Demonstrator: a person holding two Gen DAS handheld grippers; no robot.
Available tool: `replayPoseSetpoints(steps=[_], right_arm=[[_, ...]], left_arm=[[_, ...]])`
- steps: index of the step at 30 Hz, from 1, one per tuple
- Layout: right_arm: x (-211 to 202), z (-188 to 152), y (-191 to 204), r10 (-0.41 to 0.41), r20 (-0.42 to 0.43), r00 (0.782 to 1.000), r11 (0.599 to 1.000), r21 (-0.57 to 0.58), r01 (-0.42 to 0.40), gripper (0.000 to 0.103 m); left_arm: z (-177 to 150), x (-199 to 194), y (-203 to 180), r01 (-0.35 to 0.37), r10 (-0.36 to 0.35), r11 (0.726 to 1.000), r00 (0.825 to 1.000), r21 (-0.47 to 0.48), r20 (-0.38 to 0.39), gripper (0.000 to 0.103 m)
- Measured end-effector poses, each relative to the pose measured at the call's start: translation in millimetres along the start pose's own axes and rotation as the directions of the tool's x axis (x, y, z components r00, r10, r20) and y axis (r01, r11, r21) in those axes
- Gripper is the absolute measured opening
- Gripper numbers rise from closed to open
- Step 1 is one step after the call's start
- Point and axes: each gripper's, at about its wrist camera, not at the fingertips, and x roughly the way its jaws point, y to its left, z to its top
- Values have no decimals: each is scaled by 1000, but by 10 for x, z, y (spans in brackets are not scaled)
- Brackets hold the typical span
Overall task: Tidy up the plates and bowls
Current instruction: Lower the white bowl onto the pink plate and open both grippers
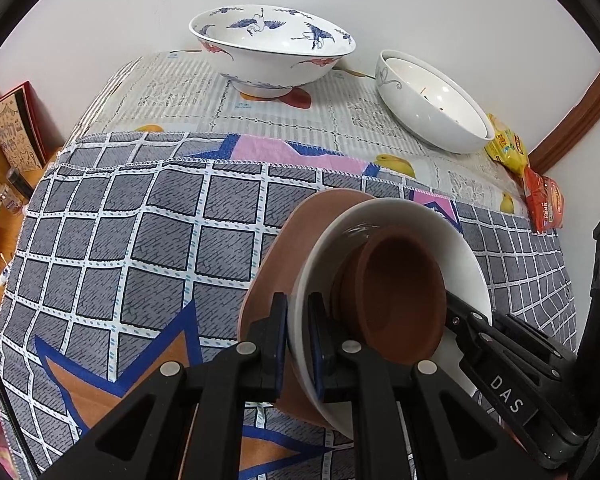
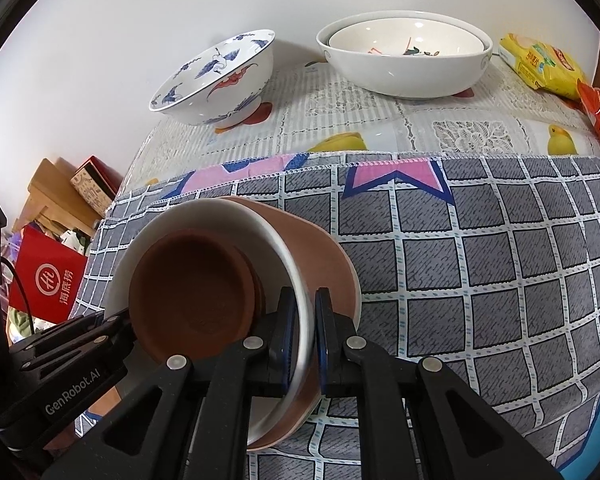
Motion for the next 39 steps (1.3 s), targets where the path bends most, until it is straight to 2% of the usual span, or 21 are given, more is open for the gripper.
replayPoseSetpoints(steps=[10,13,16,25,28,32,34,36,39], right_arm=[[-11,-1,23,-25,-2,1000,999,-32,25,11],[-84,1,38,-36,25,999,998,-47,37,12],[-172,2,57,-52,53,997,996,-67,56,14],[-401,-77,42,-42,63,997,996,-75,47,15],[-541,-157,34,-49,68,996,995,-78,55,21],[-794,-281,1,-62,86,994,995,-74,69,26],[-991,-379,-27,-91,118,989,993,-71,99,30],[-1169,-477,-65,-113,145,983,990,-62,123,35],[-1392,-628,-127,-141,160,977,986,-62,152,37]], left_arm=[[-13,-9,-9,-10,10,1000,1000,20,2,14],[-21,-25,-19,-13,13,1000,1000,25,8,14],[-34,-78,-49,-14,13,999,1000,38,21,14],[-139,-334,-58,-26,24,999,998,34,52,18],[-222,-465,-75,-51,48,998,996,32,77,18],[-388,-735,-242,-99,85,991,985,93,148,35],[-464,-853,-327,-112,92,988,980,108,175,36],[-577,-994,-451,-118,90,985,975,128,202,43],[-728,-1182,-599,-116,80,984,967,136,243,48]])
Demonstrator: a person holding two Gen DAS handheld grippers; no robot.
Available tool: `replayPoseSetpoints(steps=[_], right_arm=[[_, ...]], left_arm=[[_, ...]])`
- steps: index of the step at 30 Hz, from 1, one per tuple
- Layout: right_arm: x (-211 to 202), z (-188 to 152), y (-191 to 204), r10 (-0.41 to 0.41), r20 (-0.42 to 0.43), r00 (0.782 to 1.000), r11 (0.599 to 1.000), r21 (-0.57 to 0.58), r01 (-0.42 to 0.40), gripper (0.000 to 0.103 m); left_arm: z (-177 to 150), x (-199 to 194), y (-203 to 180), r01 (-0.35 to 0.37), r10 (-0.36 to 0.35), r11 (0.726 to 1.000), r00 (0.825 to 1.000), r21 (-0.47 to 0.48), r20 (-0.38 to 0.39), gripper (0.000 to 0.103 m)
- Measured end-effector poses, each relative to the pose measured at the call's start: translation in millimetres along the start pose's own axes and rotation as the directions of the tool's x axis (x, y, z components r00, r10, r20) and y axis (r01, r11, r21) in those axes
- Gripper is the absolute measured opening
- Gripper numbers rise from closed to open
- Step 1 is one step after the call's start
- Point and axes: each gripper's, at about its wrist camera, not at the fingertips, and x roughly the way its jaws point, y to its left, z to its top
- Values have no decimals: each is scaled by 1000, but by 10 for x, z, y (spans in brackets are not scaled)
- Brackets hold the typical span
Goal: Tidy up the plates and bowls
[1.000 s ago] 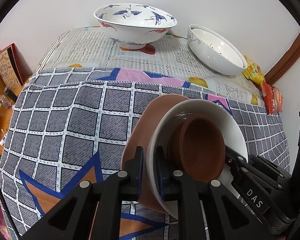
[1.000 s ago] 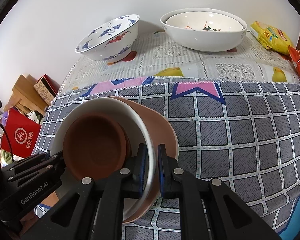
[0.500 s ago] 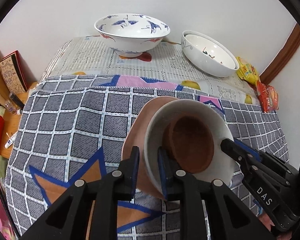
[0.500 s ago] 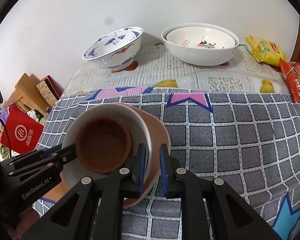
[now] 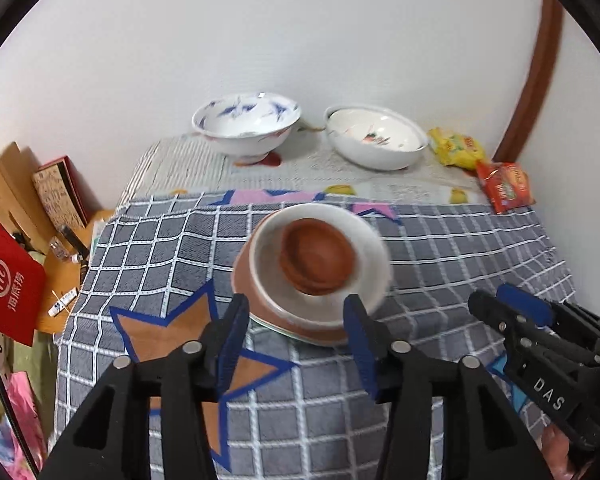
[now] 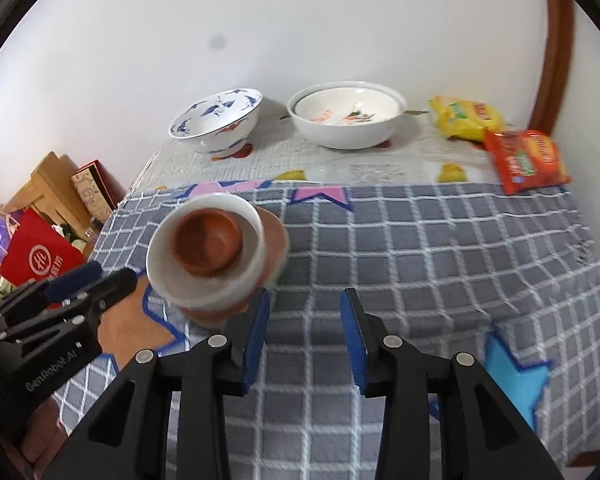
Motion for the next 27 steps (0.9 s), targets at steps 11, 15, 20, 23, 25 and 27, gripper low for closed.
replayPoseSetpoints(steps=[11,15,20,23,25,27], right_arm=[[-914,-536,-597,-143,81,986,987,84,136,59],[-1262,-746,-755,-158,131,979,984,105,144,75],[-1574,-927,-818,-224,170,960,973,91,211,86],[-1713,-1012,-883,-217,177,960,973,113,199,86],[-1762,-1049,-905,-219,176,960,972,124,199,86],[-1806,-1078,-917,-228,179,957,970,125,208,86]], left_arm=[[-380,-758,-625,-21,16,999,991,38,131,74],[-540,-974,-803,-33,27,999,985,34,168,85],[-696,-1202,-941,-45,39,999,980,26,193,95],[-757,-1319,-964,-65,60,998,974,18,218,102],[-775,-1366,-956,-53,49,999,975,10,217,103],[-791,-1402,-961,-47,44,999,977,10,211,103]])
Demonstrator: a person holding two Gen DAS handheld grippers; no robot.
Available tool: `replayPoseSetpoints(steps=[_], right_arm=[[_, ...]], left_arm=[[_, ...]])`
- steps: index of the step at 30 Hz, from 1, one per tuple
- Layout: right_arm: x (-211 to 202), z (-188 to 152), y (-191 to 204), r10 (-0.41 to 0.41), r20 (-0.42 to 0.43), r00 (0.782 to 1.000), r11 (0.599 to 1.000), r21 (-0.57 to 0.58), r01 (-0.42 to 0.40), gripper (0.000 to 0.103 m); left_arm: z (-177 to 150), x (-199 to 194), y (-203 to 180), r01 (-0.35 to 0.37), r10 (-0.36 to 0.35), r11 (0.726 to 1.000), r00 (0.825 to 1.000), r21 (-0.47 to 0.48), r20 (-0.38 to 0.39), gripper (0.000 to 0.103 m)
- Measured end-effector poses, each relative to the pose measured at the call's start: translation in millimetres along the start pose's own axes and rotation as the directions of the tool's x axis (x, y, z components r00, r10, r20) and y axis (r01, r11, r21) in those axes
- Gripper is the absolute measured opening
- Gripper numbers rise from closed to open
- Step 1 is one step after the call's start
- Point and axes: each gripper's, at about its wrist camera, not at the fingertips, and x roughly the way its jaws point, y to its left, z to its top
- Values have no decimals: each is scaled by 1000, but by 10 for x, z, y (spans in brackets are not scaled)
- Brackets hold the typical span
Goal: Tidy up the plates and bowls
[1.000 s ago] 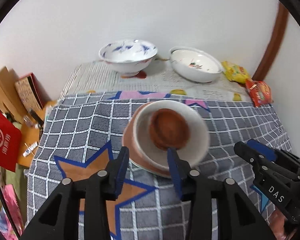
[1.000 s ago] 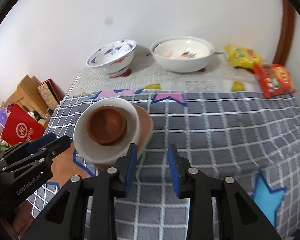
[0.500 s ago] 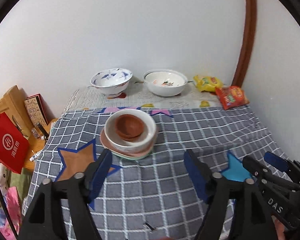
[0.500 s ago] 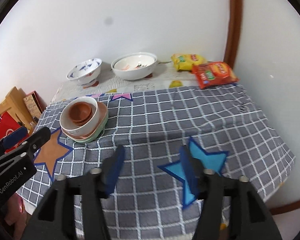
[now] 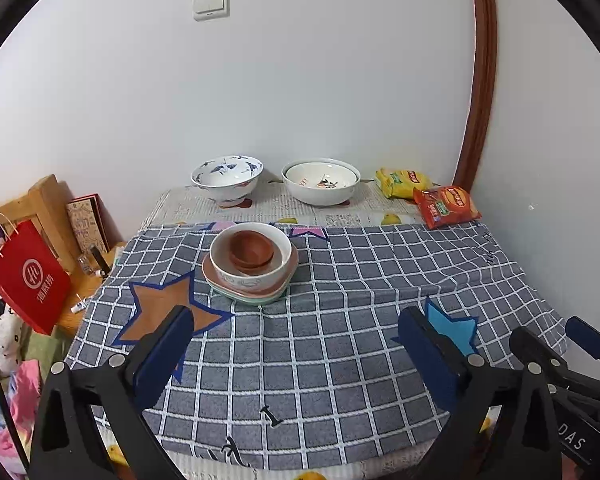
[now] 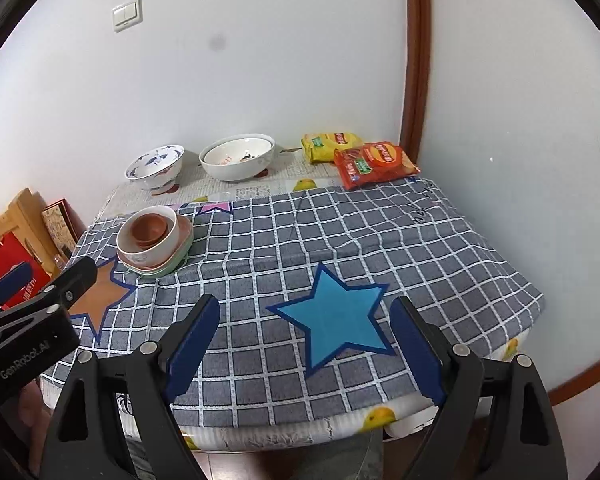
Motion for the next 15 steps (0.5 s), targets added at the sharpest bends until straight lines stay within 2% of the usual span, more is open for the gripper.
replayPoseSetpoints(steps=[5,15], right_arm=[[-104,-47,-20,4,12,1000,1000,0,-4,86],[-228,-110,-18,13,34,999,1000,-5,-13,86]], left_arm=[[-32,-92,-11,-23,22,1000,999,9,31,103],[-127,-126,75,34,-33,999,998,-30,45,103]])
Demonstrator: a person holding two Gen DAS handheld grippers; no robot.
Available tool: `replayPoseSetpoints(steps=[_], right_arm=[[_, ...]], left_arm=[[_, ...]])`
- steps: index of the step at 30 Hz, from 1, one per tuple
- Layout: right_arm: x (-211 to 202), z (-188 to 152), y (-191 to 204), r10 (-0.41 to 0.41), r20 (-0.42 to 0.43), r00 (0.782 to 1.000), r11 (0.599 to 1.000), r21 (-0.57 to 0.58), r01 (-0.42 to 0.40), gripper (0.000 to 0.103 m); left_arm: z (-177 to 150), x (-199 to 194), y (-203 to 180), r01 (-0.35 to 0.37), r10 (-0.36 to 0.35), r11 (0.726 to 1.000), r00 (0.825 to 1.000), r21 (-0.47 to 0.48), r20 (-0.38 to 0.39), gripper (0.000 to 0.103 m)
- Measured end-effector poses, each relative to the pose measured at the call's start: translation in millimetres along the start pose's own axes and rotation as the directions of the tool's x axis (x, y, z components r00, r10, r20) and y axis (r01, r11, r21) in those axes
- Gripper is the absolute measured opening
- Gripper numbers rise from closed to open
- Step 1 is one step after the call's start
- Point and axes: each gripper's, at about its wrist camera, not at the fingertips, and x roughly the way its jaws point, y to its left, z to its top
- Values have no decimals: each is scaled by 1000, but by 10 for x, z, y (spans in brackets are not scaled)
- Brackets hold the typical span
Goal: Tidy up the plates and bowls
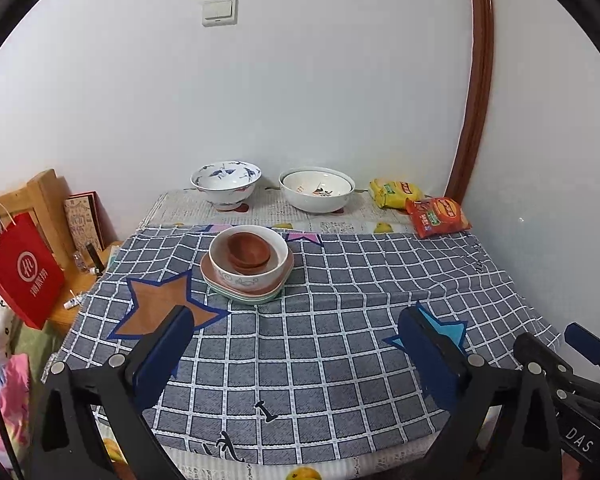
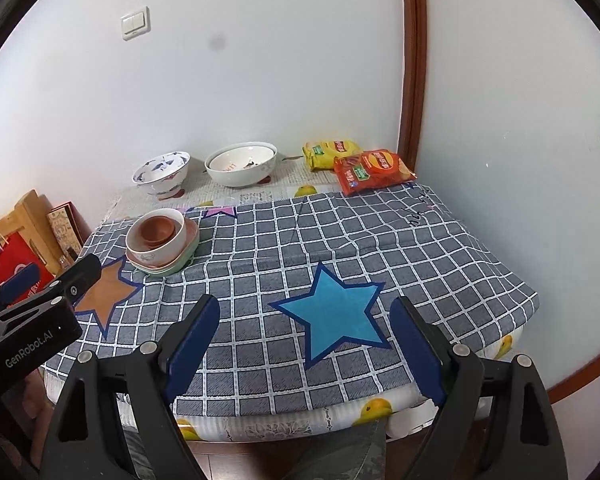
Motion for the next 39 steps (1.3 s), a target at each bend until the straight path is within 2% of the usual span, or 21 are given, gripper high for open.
replayPoseSetpoints(steps=[4,7,12,16,19,39], right_arm=[[-12,-25,7,0,9,1000,1000,-9,0,86],[-18,-37,-3,7,11,1000,1000,-8,-7,86],[7,-46,-29,16,8,1000,1000,8,-16,86],[37,-65,-30,17,1,1000,1000,7,-17,86],[43,-76,-13,17,4,1000,1000,0,-17,86],[46,-119,59,18,4,1000,1000,-19,-18,86]], left_arm=[[-26,43,-13,-21,21,1000,1000,13,0,103],[-44,67,-6,-6,6,1000,1000,3,-8,103],[-77,110,-12,-58,58,998,998,5,8,103],[-105,143,42,-27,27,999,1000,-25,-1,103],[-111,147,51,-50,50,999,999,-18,0,103],[-109,61,47,-45,45,999,999,-5,17,103]])
